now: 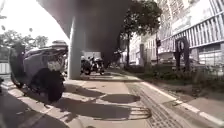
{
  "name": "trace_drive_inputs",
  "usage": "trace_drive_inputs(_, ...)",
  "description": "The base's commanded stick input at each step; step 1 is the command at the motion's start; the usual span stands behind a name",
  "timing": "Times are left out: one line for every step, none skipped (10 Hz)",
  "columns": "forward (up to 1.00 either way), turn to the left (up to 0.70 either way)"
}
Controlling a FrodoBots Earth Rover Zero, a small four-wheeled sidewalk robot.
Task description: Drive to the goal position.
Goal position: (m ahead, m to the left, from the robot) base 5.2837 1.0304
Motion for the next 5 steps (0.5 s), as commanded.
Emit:
trace_drive_inputs(0.7,0.0)
trace_drive_inputs(0.7,0.0)
trace_drive_inputs(0.7,0.0)
trace_drive_inputs(0.7,0.0)
trace_drive_inputs(0.7,0.0)
